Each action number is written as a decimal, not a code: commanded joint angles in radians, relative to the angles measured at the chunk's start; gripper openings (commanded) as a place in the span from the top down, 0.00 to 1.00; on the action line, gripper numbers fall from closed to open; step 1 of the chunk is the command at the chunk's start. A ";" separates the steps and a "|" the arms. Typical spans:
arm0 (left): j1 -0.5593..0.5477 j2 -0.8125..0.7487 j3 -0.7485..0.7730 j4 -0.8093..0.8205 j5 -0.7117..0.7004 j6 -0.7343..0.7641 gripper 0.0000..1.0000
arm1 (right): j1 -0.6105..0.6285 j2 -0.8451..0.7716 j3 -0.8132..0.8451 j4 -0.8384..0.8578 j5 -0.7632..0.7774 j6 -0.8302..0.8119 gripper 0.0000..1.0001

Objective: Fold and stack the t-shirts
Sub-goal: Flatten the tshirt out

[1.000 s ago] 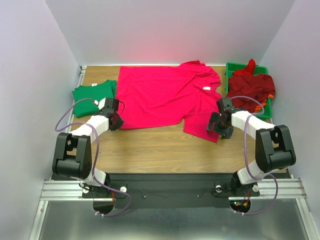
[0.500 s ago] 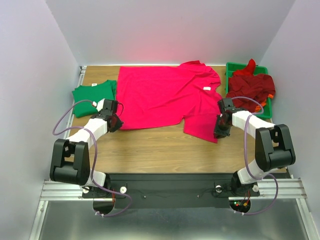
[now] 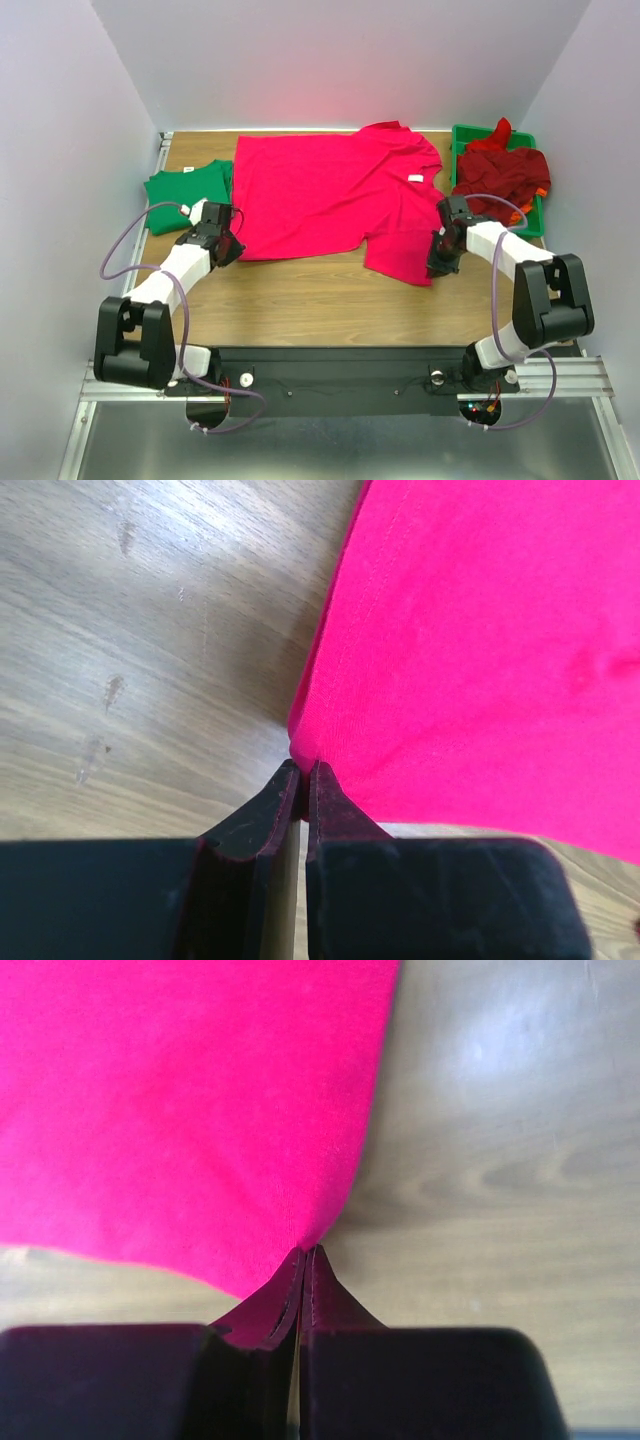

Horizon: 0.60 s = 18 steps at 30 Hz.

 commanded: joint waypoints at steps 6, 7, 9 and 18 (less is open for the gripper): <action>0.003 -0.148 -0.007 -0.127 -0.003 0.014 1.00 | 0.010 -0.153 0.139 -0.266 0.078 -0.054 1.00; 0.003 -0.170 -0.007 -0.135 -0.001 0.011 1.00 | 0.010 -0.165 0.141 -0.298 0.074 -0.053 1.00; 0.004 -0.200 -0.009 -0.158 -0.003 0.002 1.00 | 0.010 -0.200 0.144 -0.326 0.061 -0.043 1.00; 0.015 -0.283 -0.038 -0.213 0.016 -0.015 1.00 | 0.010 -0.332 0.127 -0.488 0.063 -0.025 1.00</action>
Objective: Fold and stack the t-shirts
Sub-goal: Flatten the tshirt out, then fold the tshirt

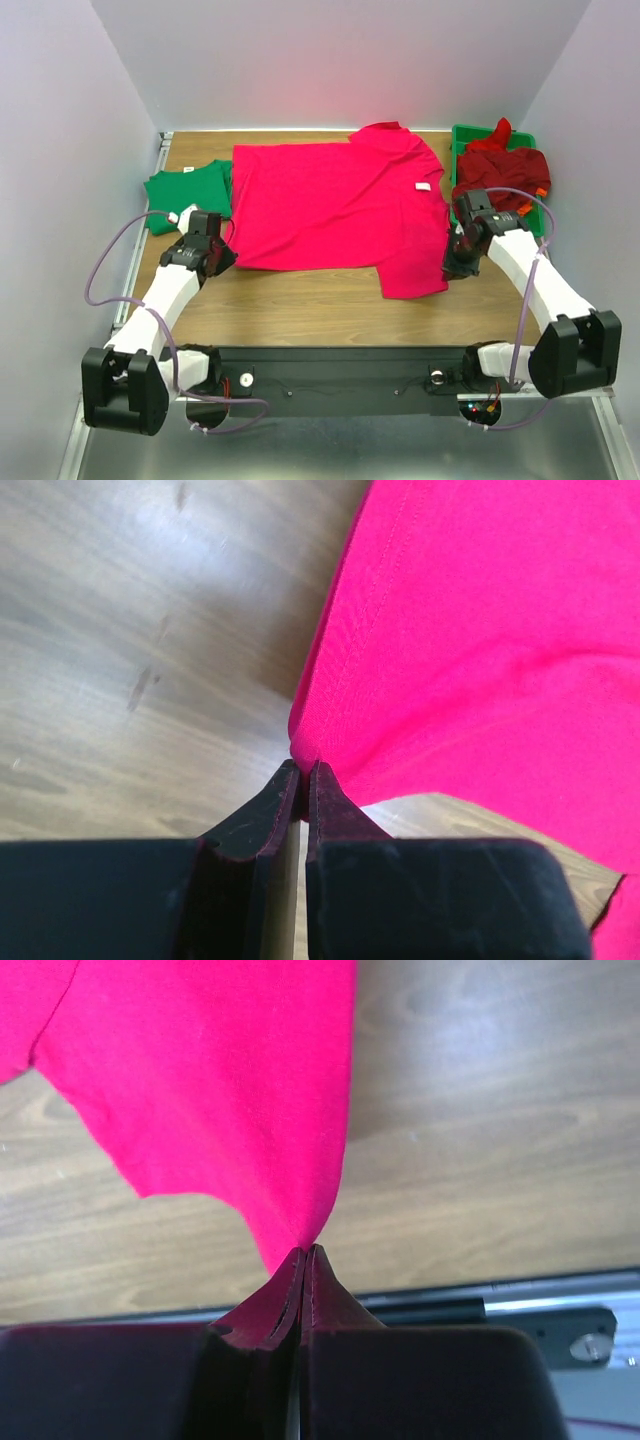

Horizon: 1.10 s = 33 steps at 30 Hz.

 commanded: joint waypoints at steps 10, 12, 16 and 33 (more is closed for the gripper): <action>0.017 -0.112 -0.007 -0.149 0.014 -0.022 1.00 | 0.005 -0.096 0.060 -0.158 0.001 0.056 1.00; 0.040 -0.089 -0.012 -0.123 0.046 0.002 1.00 | 0.003 -0.048 0.099 -0.127 0.004 0.056 1.00; 0.072 0.024 0.026 -0.087 0.116 0.072 1.00 | 0.005 0.069 0.185 -0.051 0.046 0.029 1.00; 0.137 0.496 0.439 -0.053 0.254 0.251 1.00 | -0.038 0.652 0.734 0.101 0.086 -0.100 1.00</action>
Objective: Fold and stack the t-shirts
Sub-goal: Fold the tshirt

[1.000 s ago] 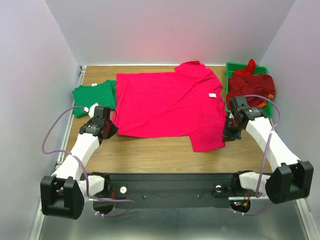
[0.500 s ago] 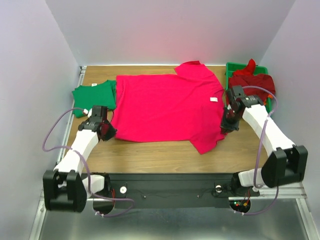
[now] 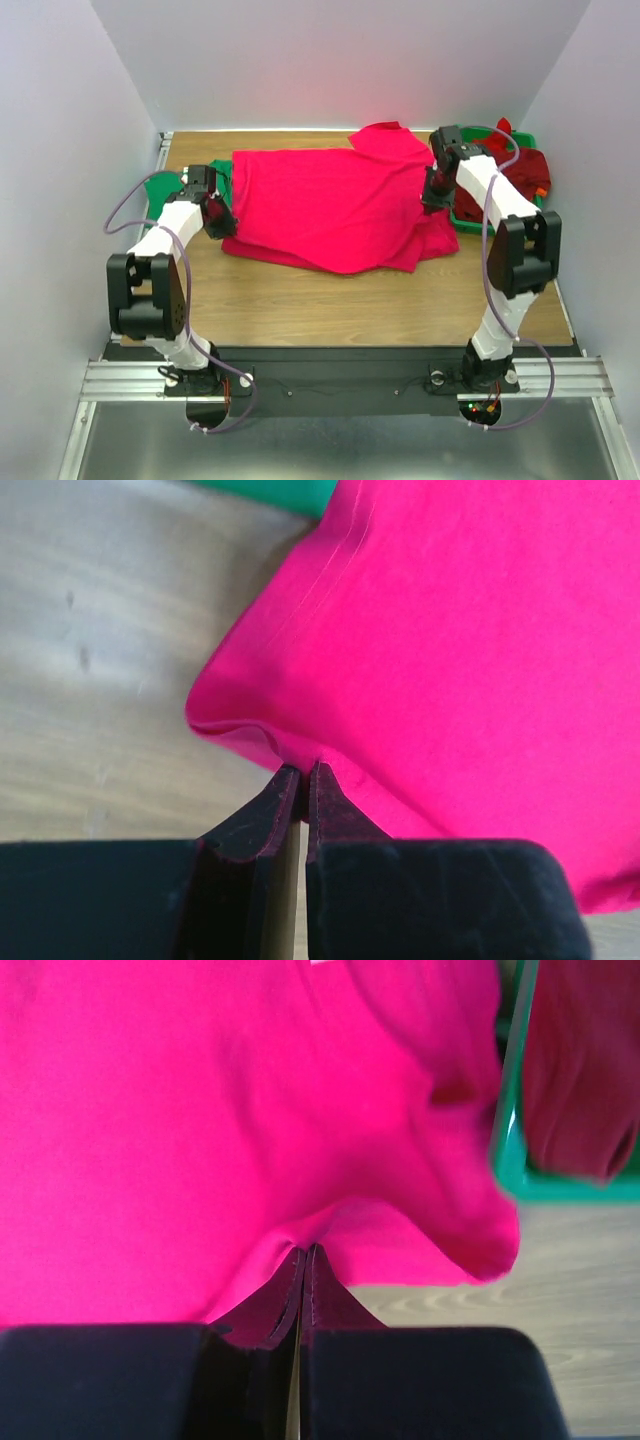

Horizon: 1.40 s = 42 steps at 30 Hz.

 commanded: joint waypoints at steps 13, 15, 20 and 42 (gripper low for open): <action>0.028 0.180 0.223 -0.034 0.068 0.065 1.00 | -0.054 0.247 0.401 0.029 -0.006 -0.074 1.00; 0.028 0.194 0.242 -0.037 0.071 0.069 1.00 | -0.057 0.264 0.415 0.025 -0.006 -0.077 1.00; 0.054 0.231 0.282 -0.038 0.075 0.071 1.00 | -0.068 0.286 0.455 0.017 -0.003 -0.075 1.00; 0.089 0.365 0.441 -0.038 0.121 0.074 1.00 | -0.105 0.367 0.595 0.005 0.017 -0.071 1.00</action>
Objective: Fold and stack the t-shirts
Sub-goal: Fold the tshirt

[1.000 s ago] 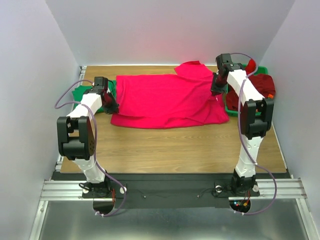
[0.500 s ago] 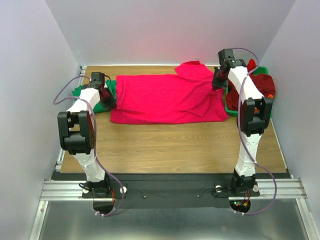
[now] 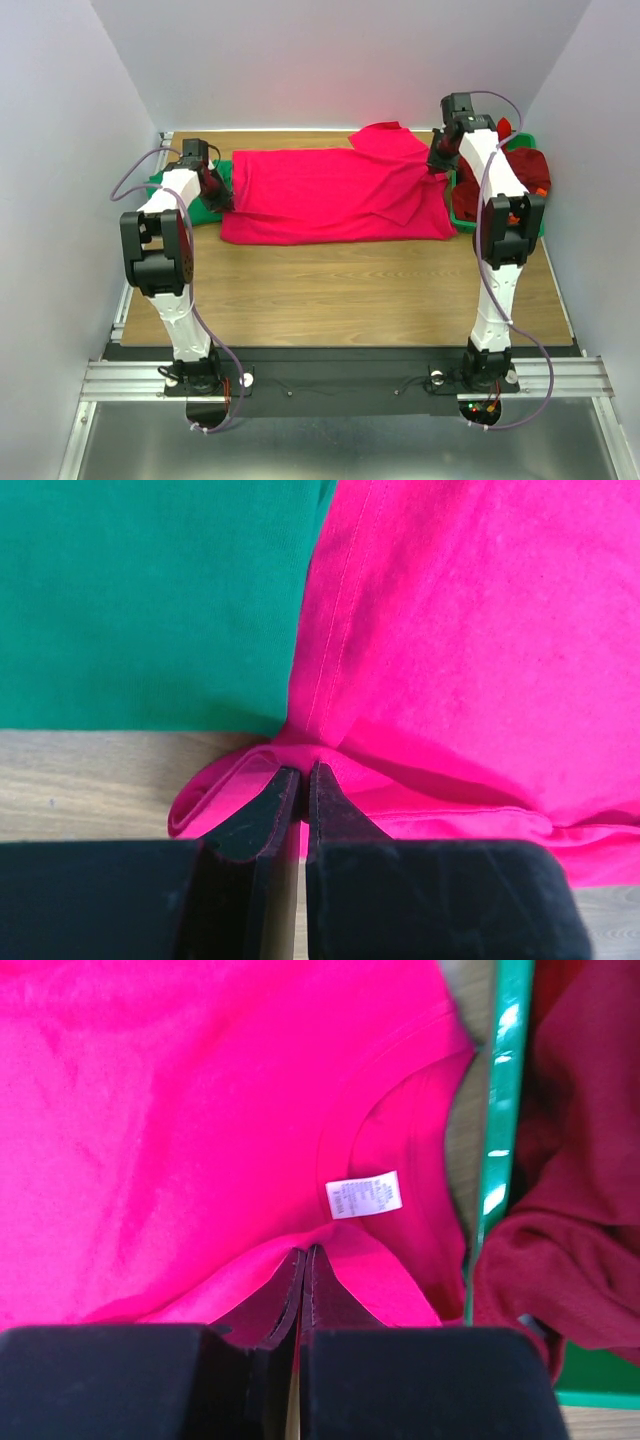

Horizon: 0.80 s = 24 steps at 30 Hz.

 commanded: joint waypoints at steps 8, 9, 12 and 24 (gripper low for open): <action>0.011 0.021 0.087 -0.007 0.016 0.032 1.00 | -0.033 0.042 0.086 0.007 0.012 -0.015 1.00; 0.012 0.021 0.088 -0.007 0.014 0.032 1.00 | -0.036 0.042 0.086 0.007 0.015 -0.013 1.00; 0.011 0.026 0.093 -0.006 0.016 0.032 1.00 | -0.043 0.048 0.086 0.006 0.014 -0.016 1.00; 0.017 0.031 0.111 -0.003 0.010 0.028 1.00 | -0.067 0.042 0.074 0.007 0.018 -0.018 1.00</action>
